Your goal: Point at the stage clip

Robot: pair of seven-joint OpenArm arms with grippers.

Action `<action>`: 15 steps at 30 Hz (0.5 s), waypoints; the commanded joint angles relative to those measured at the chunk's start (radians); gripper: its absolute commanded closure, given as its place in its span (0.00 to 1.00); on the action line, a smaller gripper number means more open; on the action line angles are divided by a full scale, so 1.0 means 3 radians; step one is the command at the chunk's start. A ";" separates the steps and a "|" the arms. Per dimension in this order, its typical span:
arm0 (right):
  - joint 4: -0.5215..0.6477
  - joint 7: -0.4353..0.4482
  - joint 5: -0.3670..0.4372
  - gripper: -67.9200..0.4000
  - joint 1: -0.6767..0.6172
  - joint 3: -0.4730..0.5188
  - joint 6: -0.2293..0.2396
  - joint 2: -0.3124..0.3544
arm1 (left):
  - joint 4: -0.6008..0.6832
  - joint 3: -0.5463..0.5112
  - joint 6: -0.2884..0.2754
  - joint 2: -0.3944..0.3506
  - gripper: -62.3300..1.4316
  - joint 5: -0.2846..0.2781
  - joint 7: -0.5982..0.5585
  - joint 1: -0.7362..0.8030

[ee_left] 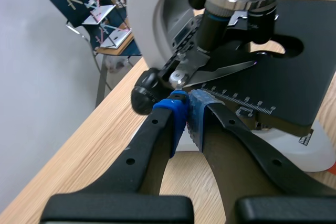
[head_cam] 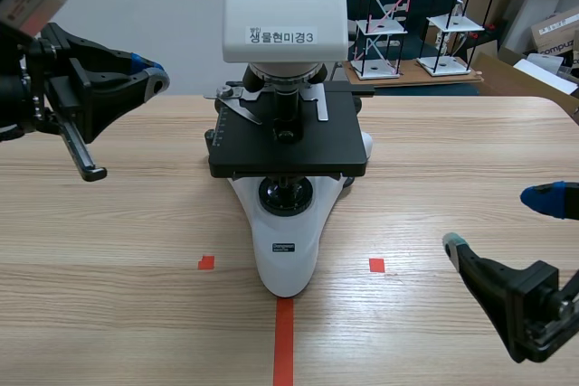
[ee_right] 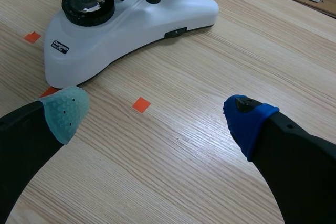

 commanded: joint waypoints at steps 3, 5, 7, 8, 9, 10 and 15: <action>0.0031 0.0051 0.0024 0.17 0.0031 0.0043 0.0000 0.0025 | 0.0025 0.0053 0.0029 0.0055 0.95 -0.0034 0.0018 -0.0104; 0.0031 0.0051 0.0024 0.17 0.0031 0.0043 0.0000 0.0025 | -0.0027 0.0076 0.0028 0.0086 0.95 -0.0036 0.0024 -0.0144; 0.0031 0.0050 0.0024 0.17 0.0032 0.0043 0.0000 0.0025 | -0.0085 0.0104 0.0020 0.0111 0.95 -0.0036 0.0029 -0.0172; 0.0031 0.0050 0.0024 0.17 0.0032 0.0043 0.0000 0.0025 | -0.0123 0.0114 0.0017 0.0126 0.95 -0.0038 0.0027 -0.0179; 0.0031 0.0050 0.0024 0.17 0.0031 0.0043 0.0000 0.0025 | -0.0158 0.0130 0.0017 0.0136 0.95 -0.0038 0.0023 -0.0188; 0.0031 0.0051 0.0024 0.17 0.0031 0.0043 0.0000 0.0025 | -0.0189 0.0146 0.0018 0.0137 0.95 -0.0037 0.0015 -0.0191; 0.0031 0.0051 0.0025 0.17 0.0031 0.0043 0.0001 0.0025 | -0.0242 0.0210 0.0013 0.0136 0.95 -0.0032 0.0025 -0.0196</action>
